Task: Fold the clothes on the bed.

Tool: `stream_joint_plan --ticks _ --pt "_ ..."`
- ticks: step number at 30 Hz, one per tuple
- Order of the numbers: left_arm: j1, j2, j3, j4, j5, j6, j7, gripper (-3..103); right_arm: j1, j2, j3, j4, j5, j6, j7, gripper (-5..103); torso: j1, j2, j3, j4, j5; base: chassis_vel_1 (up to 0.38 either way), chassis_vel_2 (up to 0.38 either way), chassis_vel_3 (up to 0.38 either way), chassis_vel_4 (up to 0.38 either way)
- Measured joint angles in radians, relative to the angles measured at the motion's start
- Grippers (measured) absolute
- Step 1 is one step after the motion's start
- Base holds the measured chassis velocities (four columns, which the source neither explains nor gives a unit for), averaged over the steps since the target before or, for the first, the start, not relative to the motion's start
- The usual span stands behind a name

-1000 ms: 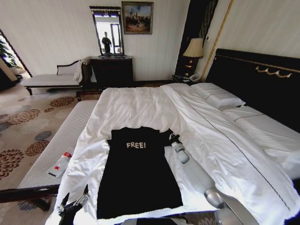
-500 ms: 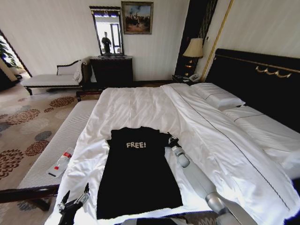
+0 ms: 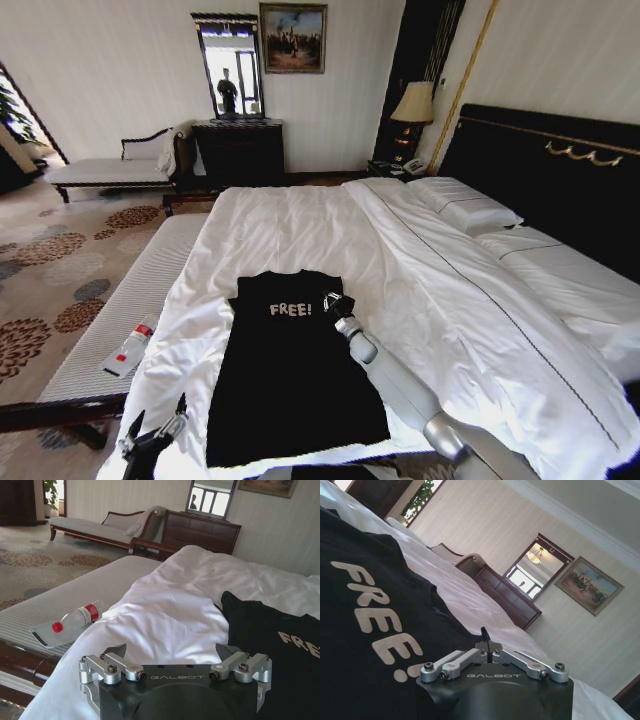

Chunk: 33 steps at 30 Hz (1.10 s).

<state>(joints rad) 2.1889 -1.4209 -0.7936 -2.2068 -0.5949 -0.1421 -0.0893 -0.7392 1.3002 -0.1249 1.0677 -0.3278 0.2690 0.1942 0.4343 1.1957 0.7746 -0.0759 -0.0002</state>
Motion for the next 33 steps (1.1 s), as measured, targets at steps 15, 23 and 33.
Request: stream_joint_plan --ticks 15,23,33 --pt "-0.004 0.001 -0.008 0.002 -0.01 0.006 0.0 100 0.028 0.041 -0.043 -0.066 -0.027 0.008 0.002 0 0.0 0.0 0.0 0.0002 0.0001 0.0 0.0 0.0 0.0" --pt "0.003 0.001 -0.009 0.002 -0.014 0.002 0.001 100 0.034 0.052 -0.054 -0.124 -0.053 0.021 0.02 2 0.0 0.0 0.0 0.0001 0.0 0.0 0.0 0.0 0.0" --pt "-0.029 0.021 -0.014 0.024 0.004 0.015 0.003 100 -0.024 0.009 -0.071 0.018 0.011 0.009 0.047 40 0.0 0.0 0.0 0.0003 0.0 0.0 0.0 0.0 0.0"
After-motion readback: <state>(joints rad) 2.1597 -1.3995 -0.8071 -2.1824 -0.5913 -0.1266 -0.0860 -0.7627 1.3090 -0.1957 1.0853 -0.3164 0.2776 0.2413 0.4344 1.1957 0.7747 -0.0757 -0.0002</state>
